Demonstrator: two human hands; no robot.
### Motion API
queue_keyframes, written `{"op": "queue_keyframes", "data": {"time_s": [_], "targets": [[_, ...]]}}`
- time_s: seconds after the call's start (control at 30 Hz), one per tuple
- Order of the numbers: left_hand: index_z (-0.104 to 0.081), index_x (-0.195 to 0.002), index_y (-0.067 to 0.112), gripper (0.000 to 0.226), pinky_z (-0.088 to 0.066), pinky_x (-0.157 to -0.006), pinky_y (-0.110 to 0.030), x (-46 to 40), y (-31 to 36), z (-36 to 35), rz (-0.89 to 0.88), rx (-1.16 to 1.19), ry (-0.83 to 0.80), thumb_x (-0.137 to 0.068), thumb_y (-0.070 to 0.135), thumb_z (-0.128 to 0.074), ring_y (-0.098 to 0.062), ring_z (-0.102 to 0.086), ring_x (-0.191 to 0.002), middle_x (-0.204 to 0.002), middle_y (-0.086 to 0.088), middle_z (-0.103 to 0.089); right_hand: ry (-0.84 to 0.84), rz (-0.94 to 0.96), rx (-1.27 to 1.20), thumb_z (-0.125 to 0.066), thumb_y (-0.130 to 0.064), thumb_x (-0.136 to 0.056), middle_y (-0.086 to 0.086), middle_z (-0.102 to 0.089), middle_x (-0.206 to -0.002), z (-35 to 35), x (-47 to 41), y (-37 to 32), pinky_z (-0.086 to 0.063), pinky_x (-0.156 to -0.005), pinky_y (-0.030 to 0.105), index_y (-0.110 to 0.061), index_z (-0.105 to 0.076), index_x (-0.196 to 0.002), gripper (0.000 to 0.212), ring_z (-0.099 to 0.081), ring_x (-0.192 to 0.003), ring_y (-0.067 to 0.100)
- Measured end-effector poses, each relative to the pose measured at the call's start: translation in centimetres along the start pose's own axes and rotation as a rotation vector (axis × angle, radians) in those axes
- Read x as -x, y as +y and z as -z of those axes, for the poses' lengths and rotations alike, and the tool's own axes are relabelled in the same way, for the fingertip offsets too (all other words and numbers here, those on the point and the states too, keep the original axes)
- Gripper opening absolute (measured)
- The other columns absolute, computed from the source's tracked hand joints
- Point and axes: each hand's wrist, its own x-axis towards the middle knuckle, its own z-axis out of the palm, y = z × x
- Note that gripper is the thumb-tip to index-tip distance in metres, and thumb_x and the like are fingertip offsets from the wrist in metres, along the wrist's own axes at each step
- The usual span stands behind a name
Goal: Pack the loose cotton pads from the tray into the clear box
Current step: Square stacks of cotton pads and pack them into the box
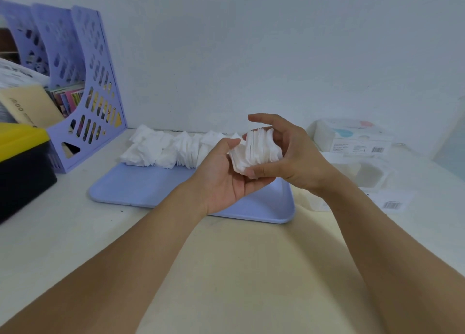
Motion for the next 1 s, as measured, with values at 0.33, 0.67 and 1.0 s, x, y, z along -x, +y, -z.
{"op": "queue_keyframes", "data": {"time_s": [0.33, 0.67, 1.0], "targets": [[-0.061, -0.13, 0.012, 0.038, -0.057, -0.094, -0.043, 0.16, -0.02, -0.09, -0.005, -0.158, -0.022, -0.104, 0.027, -0.038, -0.026, -0.07, -0.108, -0.122, -0.013, -0.071, -0.05, -0.007, 0.094, -0.095, -0.008, -0.062, 0.001, -0.066, -0.117, 0.03, 0.21, -0.15, -0.057, -0.096, 0.043, -0.032, -0.053, -0.139, 0.091, -0.065, -0.11, 0.014], [-0.057, -0.134, 0.006, 0.043, -0.057, -0.095, -0.045, 0.08, 0.12, -0.02, -0.031, -0.045, -0.018, -0.102, 0.024, -0.036, -0.032, -0.065, -0.119, -0.13, -0.02, -0.066, -0.036, 0.008, 0.009, -0.091, -0.003, -0.069, 0.012, -0.066, -0.118, 0.67, 0.21, -0.15, -0.056, -0.097, 0.048, -0.028, -0.052, -0.142, 0.086, -0.065, -0.113, 0.02], [-0.051, -0.14, 0.001, 0.049, -0.051, -0.104, -0.046, 0.14, 0.21, -0.07, -0.039, 0.01, -0.077, -0.099, 0.02, -0.031, -0.035, -0.059, -0.127, -0.136, -0.023, -0.061, 0.025, 0.033, -0.024, -0.09, -0.007, -0.072, 0.008, -0.067, -0.113, 0.26, 0.2, -0.39, -0.059, -0.092, 0.043, -0.026, -0.055, -0.138, 0.077, -0.067, -0.11, 0.018]]}}
